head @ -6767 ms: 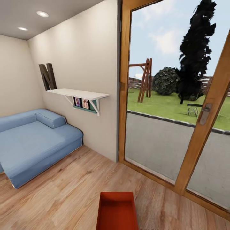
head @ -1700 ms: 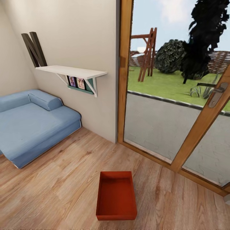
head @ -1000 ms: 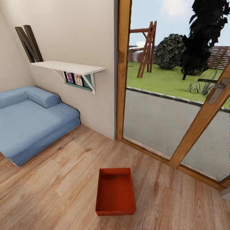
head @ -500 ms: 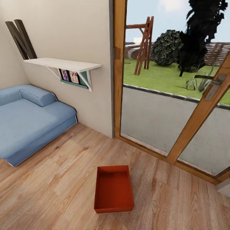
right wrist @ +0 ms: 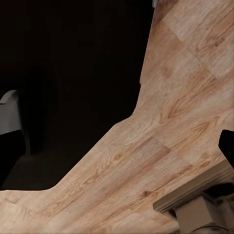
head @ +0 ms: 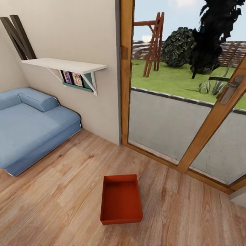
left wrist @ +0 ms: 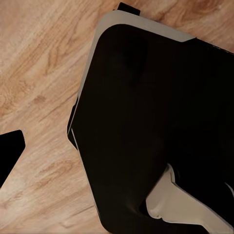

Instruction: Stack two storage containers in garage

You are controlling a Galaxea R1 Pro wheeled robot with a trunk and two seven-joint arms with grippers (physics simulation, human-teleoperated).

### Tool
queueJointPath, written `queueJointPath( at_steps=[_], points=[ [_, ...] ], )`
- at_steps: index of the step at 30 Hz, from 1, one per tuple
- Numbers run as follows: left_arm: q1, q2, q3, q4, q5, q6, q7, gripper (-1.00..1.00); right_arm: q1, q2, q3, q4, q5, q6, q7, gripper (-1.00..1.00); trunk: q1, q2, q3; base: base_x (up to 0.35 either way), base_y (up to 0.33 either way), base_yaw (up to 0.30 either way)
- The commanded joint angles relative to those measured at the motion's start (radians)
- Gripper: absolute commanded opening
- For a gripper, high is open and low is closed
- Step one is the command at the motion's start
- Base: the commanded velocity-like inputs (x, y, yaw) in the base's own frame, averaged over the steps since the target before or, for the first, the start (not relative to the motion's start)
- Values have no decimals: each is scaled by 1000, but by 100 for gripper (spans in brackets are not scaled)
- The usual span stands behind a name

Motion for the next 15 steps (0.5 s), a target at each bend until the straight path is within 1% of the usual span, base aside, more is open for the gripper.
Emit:
queueJointPath(
  at_steps=[1,15],
  points=[
    [0,0,-9,0,8,1,3,100,-1,0,9,3,-9,-3,-1,100,0,-1,-3,0,0,0],
    [0,0,-9,0,8,1,3,100,-1,-1,9,3,-8,-4,-1,100,0,-1,-25,0,0,0]
  ],
)
